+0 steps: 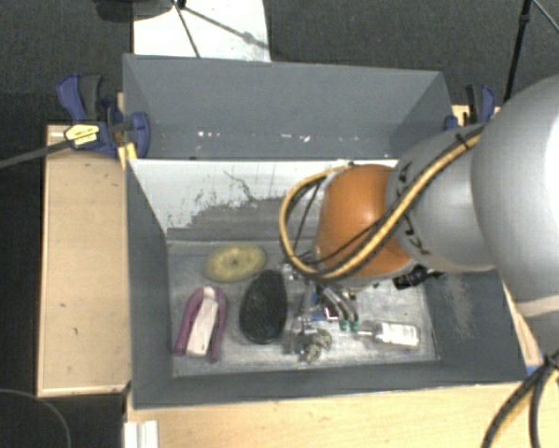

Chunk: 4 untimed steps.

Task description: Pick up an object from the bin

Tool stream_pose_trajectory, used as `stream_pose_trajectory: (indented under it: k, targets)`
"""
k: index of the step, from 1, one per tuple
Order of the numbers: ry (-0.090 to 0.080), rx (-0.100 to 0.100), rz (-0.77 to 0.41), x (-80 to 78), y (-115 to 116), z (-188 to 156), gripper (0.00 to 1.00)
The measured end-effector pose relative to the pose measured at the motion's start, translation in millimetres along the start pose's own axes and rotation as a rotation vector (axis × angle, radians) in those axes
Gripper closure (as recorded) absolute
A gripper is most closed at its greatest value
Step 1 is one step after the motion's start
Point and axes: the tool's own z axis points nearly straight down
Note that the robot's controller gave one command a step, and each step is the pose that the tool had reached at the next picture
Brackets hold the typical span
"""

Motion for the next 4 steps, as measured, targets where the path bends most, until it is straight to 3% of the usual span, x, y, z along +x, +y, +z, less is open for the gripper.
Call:
stream_pose_trajectory:
  k: [1, 2, 3, 4]
  targets:
    - [-0.006, 0.0, -0.254, -11.6, 61, -21, 0.0]
    - [-0.003, 0.006, -0.517, 4.6, 70, -9, 0.0]
    - [-0.007, 0.0, -0.396, -4.8, 123, -38, 0.0]
    - [0.0, 0.006, -0.338, 1.3, 33, -14, 0.0]
